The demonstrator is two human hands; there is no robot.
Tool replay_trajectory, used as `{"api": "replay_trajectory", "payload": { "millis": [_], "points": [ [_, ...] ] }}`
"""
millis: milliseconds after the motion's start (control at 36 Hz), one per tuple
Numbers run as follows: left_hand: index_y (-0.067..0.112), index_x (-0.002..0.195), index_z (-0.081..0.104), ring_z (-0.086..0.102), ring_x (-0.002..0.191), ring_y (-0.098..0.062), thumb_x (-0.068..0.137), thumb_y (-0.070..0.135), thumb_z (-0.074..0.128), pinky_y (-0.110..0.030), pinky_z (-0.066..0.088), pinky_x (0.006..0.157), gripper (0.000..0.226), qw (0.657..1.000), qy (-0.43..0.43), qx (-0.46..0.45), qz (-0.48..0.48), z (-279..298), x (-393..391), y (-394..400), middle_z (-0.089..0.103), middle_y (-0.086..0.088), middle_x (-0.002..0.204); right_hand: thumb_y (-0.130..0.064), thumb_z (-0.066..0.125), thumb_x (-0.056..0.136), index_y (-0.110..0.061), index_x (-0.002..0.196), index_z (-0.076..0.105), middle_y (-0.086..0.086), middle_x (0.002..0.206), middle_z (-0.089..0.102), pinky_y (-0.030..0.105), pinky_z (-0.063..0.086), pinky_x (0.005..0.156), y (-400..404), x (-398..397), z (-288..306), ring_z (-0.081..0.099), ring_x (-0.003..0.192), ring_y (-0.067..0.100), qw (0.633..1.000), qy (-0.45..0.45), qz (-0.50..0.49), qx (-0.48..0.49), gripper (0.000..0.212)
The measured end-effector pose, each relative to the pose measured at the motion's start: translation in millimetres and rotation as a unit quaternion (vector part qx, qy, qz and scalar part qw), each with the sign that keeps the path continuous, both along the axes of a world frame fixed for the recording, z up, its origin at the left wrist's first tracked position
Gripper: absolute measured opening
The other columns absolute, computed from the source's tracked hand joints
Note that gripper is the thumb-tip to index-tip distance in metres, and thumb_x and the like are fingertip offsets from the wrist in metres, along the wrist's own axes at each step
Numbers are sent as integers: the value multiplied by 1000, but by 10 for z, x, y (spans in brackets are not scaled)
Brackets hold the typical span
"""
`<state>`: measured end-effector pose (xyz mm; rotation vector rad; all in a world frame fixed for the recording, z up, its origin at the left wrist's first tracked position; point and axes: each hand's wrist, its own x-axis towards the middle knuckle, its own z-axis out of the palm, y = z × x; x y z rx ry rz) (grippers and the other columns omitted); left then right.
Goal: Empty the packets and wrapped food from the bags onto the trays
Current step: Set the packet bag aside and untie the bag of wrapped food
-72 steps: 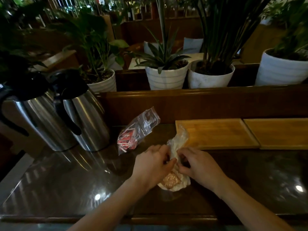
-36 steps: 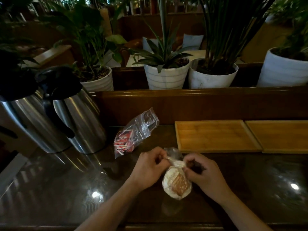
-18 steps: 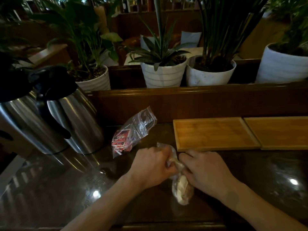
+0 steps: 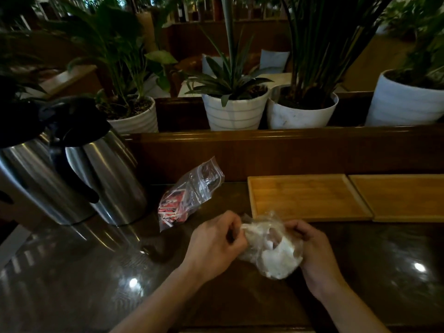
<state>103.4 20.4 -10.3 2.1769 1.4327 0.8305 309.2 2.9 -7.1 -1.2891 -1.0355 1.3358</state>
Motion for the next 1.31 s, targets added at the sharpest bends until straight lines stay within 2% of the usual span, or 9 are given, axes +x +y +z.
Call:
{"api": "replay_trajectory", "payload": {
  "millis": [139,222,278,361,500,611,861,1083,1306],
  "points": [
    [35,83,46,54,62,-4,78,53,43,-23,46,58,19,992,118,-5,-45,54,-27,64,52,15,72,-42,70,76,-44,109,57,-26,109,62,18,45,81,49,75,118,59,99,-3,815,-508,110,255,36],
    [34,82,42,53,55,-7,80,49,43,-21,38,49,15,978,185,64,-64,185,37,130,48,16,70,-33,67,82,-26,99,69,-8,94,71,17,37,62,76,20,216,67,82,10,655,-613,154,415,19],
    [29,83,49,47,50,-6,83,45,45,-18,31,45,16,970,206,106,-77,263,56,156,45,16,68,-27,76,77,-21,89,73,-5,79,72,20,38,50,105,-20,229,67,67,13,619,-635,149,438,14],
    [25,89,56,45,53,-5,86,44,43,-20,35,47,23,961,223,132,-95,293,72,155,47,14,73,-21,78,75,-18,88,75,-4,71,73,20,43,49,130,-27,198,66,56,11,655,-611,118,428,13],
    [24,90,57,54,59,-7,86,44,45,-26,47,50,24,976,168,131,-56,316,23,70,59,9,77,-13,67,88,-27,100,74,-14,69,71,14,50,54,99,134,97,67,61,4,858,-423,1,292,20],
    [31,88,51,52,62,-5,85,46,48,-20,42,54,15,994,75,68,-42,268,26,-9,53,14,76,-40,63,82,-33,84,76,-8,82,77,20,53,60,101,202,122,73,77,8,991,-78,-82,75,15],
    [29,115,49,47,88,7,93,27,49,-9,42,64,23,985,66,127,-98,164,-23,104,49,13,118,-35,71,77,-26,95,78,2,103,77,30,60,64,175,386,219,74,94,21,988,148,-44,-7,21],
    [19,116,51,66,98,-32,90,12,58,-61,55,73,28,940,-282,-141,-129,154,-6,91,63,-3,113,-35,76,77,-23,106,71,5,102,75,27,59,63,306,254,586,73,92,24,991,66,-26,112,32],
    [26,131,53,70,100,-19,88,18,70,-43,60,84,47,931,-276,-218,-99,492,191,237,66,1,119,-12,79,76,-23,128,54,3,106,76,35,57,76,510,73,1025,72,97,20,981,56,2,186,59]
  ]
}}
